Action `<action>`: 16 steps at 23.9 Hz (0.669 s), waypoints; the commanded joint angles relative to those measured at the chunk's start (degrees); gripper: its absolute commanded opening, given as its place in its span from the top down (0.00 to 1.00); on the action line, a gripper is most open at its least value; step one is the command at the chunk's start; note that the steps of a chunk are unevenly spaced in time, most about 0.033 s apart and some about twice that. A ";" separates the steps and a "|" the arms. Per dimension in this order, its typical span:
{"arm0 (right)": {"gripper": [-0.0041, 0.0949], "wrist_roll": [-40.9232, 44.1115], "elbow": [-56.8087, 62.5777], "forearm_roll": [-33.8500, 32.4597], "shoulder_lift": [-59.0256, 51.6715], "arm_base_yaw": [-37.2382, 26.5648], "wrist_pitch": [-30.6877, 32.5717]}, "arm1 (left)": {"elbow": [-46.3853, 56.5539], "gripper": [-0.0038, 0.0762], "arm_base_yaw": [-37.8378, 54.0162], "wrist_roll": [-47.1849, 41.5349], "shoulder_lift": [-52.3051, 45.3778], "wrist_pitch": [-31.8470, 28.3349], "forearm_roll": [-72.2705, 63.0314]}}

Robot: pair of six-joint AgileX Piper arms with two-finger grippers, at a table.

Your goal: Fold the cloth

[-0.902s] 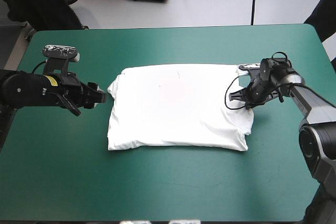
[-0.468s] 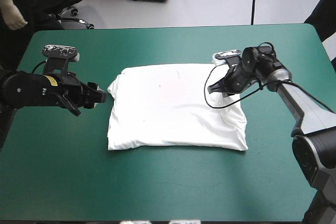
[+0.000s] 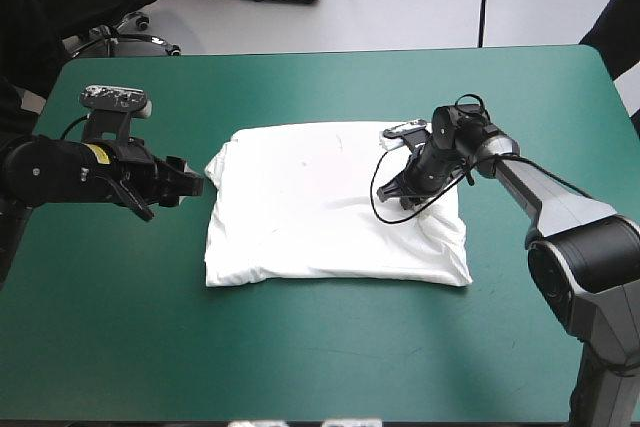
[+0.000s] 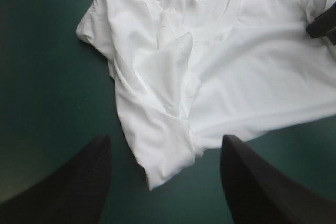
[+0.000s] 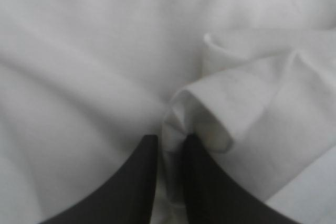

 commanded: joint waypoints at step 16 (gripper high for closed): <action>0.45 6.57 -3.69 -15.83 -23.48 0.00 13.40 | 1.64 0.41 -0.13 -5.22 -2.08 3.45 6.40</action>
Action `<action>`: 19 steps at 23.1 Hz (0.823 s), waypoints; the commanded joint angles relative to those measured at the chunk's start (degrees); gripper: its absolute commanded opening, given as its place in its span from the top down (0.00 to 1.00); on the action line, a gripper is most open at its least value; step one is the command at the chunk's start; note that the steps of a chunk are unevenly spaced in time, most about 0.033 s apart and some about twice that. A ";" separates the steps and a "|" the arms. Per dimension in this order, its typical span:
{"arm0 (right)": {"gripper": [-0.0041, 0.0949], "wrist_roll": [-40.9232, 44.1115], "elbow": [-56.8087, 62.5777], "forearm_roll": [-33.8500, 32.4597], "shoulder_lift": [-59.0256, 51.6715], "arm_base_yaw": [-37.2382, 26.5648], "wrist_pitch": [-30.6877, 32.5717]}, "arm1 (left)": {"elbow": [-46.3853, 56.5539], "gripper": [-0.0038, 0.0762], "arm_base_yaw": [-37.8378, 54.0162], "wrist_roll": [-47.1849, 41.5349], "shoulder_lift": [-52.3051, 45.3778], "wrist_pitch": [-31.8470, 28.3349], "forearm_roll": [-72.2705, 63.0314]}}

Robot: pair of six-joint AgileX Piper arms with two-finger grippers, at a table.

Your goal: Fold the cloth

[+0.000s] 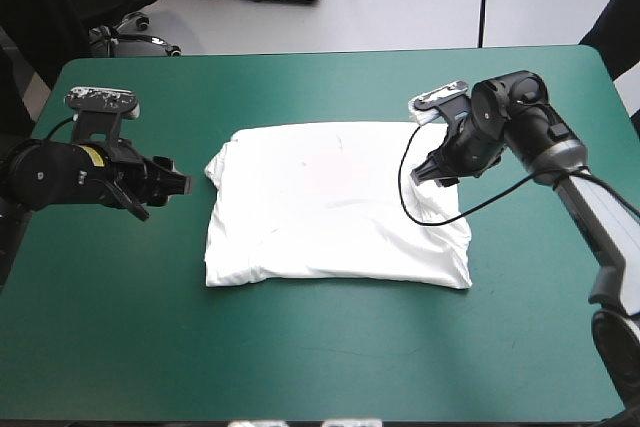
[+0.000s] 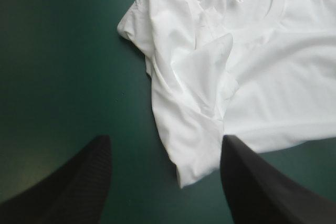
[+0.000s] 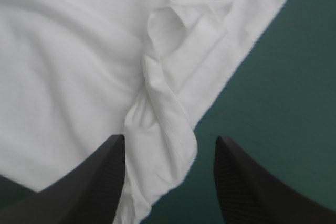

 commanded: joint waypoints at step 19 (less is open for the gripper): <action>0.45 7.99 11.18 -7.70 -20.69 -3.17 -2.17 | 25.77 0.41 -6.29 -10.01 15.34 -17.67 -1.70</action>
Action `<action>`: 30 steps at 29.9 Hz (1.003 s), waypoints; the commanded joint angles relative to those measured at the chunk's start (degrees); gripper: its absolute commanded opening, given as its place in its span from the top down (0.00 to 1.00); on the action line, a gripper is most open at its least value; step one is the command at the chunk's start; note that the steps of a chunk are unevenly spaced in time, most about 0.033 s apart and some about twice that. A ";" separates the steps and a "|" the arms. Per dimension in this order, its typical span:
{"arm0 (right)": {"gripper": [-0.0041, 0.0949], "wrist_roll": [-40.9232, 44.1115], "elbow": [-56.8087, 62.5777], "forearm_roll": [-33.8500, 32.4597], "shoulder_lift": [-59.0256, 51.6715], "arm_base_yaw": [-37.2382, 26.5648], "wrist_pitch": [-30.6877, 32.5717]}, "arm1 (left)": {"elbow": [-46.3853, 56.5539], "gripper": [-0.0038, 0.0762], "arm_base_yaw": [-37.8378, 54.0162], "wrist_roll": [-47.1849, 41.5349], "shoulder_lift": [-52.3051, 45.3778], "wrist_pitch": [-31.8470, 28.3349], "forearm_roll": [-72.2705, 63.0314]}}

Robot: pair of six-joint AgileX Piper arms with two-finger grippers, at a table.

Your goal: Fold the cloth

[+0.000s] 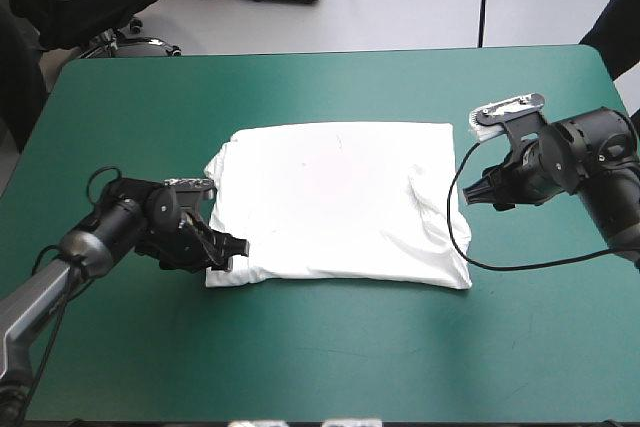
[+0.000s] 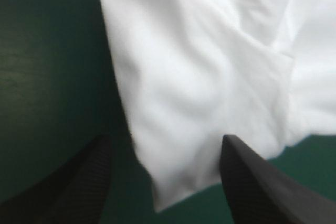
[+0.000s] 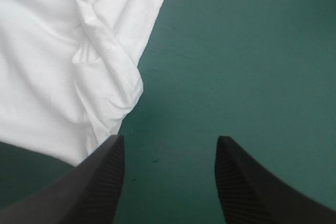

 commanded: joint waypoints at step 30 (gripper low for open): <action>0.45 0.15 15.09 10.96 -1.87 -2.61 -7.86 | -1.04 0.97 -1.28 -0.78 8.34 -2.68 -0.81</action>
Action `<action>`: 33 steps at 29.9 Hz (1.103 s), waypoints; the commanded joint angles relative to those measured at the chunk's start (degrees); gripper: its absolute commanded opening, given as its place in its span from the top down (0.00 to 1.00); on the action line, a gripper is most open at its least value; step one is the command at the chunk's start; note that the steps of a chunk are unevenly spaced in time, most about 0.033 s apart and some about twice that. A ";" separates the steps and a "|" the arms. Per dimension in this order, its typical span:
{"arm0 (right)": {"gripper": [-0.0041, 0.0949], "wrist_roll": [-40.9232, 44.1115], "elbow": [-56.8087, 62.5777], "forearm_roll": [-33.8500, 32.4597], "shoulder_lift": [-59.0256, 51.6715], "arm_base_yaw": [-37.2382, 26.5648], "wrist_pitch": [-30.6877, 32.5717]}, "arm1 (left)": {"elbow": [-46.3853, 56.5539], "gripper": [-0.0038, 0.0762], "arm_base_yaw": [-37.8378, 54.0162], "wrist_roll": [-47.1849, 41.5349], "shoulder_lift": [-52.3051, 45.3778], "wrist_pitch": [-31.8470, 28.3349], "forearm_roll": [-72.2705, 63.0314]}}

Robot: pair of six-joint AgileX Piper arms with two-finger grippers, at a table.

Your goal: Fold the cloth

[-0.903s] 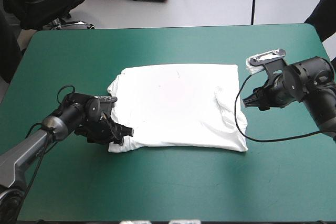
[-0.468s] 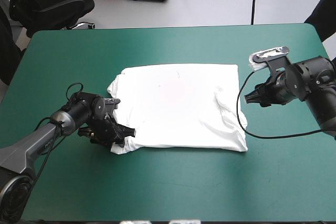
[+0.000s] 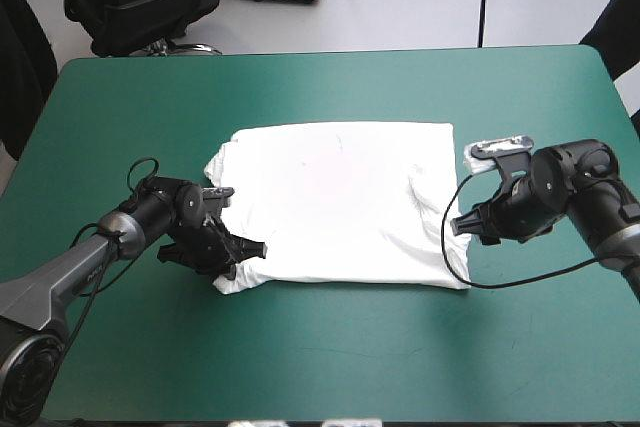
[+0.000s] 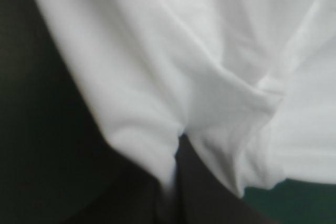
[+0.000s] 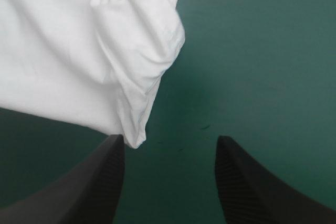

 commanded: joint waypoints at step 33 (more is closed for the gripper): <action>0.72 -8.75 11.51 7.21 12.88 6.44 -13.99 | -0.53 0.97 -0.12 -0.71 -0.59 -1.18 2.28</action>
